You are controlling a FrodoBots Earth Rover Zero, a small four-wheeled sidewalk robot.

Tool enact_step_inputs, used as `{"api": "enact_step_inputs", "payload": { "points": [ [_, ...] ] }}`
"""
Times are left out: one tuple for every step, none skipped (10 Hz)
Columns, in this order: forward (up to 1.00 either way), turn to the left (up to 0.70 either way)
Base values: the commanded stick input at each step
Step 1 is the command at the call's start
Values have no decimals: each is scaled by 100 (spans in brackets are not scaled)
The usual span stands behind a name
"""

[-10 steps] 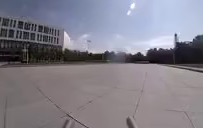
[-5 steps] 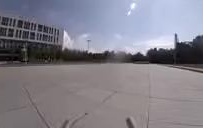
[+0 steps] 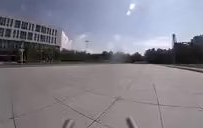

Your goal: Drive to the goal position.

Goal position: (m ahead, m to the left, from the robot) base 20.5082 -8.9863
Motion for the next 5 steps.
{"api": "enact_step_inputs", "payload": {
  "points": [
    [70, 0],
    [70, 0],
    [70, 0],
    [70, 0],
    [70, 0]
  ]
}}
